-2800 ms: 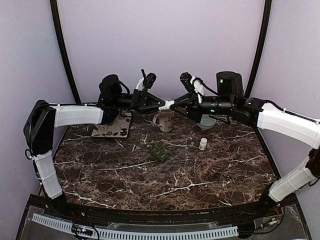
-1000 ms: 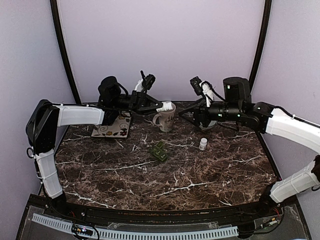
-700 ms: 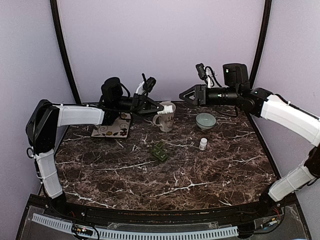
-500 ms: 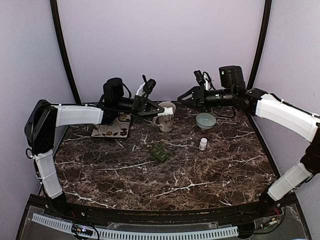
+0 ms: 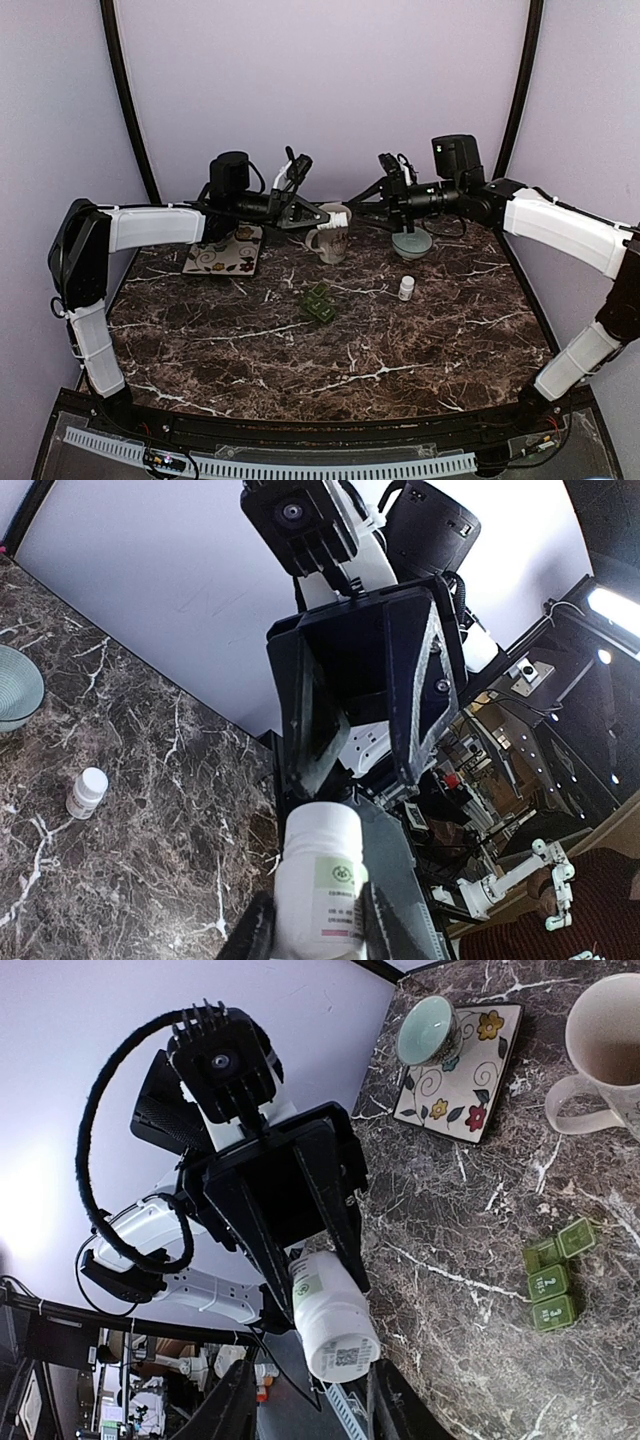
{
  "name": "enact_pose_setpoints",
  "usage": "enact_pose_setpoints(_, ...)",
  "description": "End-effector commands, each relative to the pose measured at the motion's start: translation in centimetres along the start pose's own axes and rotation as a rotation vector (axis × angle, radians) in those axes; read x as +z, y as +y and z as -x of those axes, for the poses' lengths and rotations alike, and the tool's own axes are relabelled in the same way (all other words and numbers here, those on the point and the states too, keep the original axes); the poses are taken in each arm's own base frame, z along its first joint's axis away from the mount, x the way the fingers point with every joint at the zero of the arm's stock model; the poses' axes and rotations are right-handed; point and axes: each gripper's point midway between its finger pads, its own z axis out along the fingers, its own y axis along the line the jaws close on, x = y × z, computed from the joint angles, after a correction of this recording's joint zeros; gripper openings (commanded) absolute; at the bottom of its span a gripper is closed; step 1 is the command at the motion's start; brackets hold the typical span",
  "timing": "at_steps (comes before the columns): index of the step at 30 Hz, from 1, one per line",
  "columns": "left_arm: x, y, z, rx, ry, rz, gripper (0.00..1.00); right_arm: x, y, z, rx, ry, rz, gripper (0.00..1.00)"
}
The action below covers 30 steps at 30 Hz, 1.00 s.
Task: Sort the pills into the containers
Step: Open the lid of the pill bottle.
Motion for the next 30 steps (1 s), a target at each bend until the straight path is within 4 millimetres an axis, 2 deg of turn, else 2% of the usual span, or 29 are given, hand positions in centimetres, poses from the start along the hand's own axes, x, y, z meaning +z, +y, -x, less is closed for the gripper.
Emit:
enact_pose_setpoints(1,-0.3,-2.7,1.7,0.088,-0.014,-0.013,0.03,0.2,0.3,0.1,0.018,0.017,0.032,0.39)
enact_pose_setpoints(20,-0.1,-2.5,2.1,0.086,-0.01,-0.017,0.03,1.2,0.2,0.3,0.039,0.054,0.065,0.39)
enact_pose_setpoints(30,0.0,-2.2,2.0,0.077,-0.004,-0.016,0.03,1.4,1.1,0.8,0.027,0.053,0.09,0.37)
